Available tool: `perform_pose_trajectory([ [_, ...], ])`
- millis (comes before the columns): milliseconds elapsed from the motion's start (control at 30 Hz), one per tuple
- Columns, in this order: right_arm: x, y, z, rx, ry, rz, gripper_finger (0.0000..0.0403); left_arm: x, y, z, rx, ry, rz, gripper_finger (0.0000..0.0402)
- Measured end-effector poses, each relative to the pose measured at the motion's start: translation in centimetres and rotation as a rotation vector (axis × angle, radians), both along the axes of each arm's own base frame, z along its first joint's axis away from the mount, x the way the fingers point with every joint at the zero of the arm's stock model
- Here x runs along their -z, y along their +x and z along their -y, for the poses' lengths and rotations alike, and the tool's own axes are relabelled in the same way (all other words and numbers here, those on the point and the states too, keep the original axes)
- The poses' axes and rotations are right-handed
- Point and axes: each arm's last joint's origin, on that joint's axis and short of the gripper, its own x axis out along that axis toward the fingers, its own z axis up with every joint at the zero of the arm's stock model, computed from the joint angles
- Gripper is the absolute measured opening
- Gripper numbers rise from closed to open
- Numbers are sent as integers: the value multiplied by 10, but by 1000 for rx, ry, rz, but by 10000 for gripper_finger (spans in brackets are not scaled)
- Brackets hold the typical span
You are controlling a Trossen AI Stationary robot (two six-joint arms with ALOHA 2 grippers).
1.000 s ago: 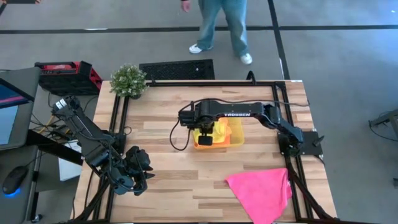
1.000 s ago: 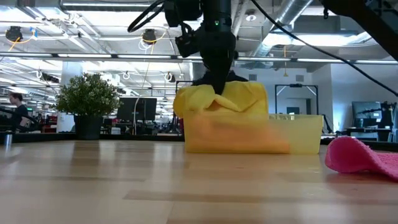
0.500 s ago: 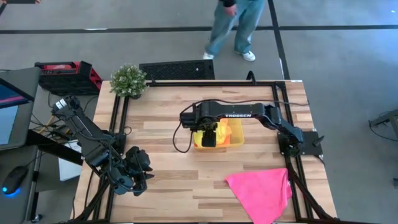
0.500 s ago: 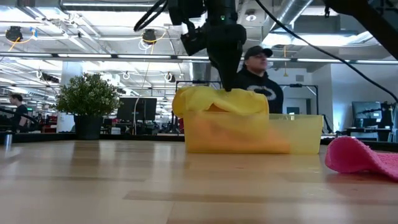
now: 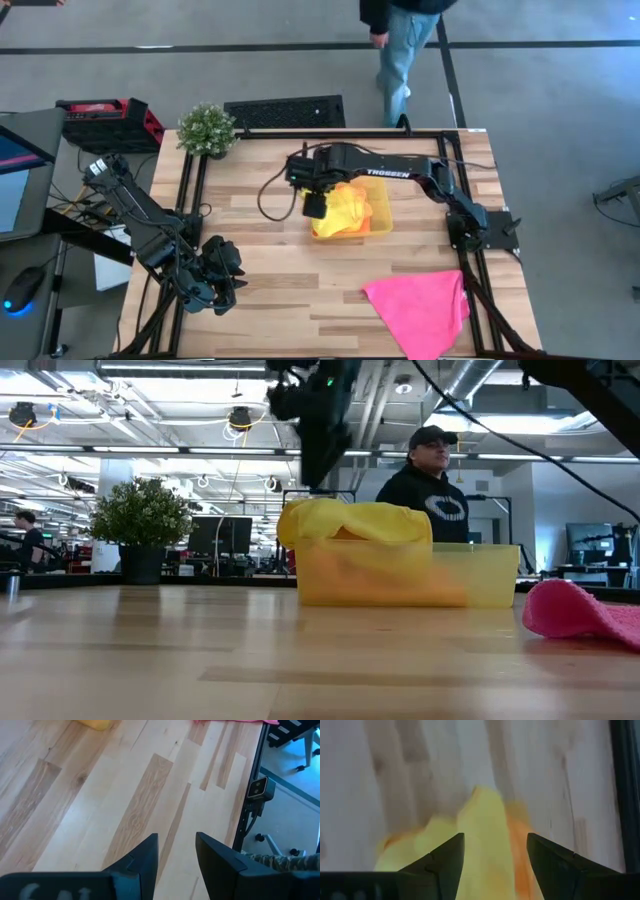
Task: Fold microfiber towels
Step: Put the folded yellow microfiber towel into the yellow bin
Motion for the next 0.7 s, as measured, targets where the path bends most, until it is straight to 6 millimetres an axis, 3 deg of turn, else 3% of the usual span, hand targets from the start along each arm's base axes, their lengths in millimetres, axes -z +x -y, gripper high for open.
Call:
perform_pose_trajectory([
  [200,24,3,15,21,55,-13,240,0,0,0,0,0,0,123],
  [500,58,-5,4,2,69,-157,240,0,0,0,0,2,1,123],
  [700,60,-6,1,16,55,-176,240,0,0,-1,2,8,-2,123],
])
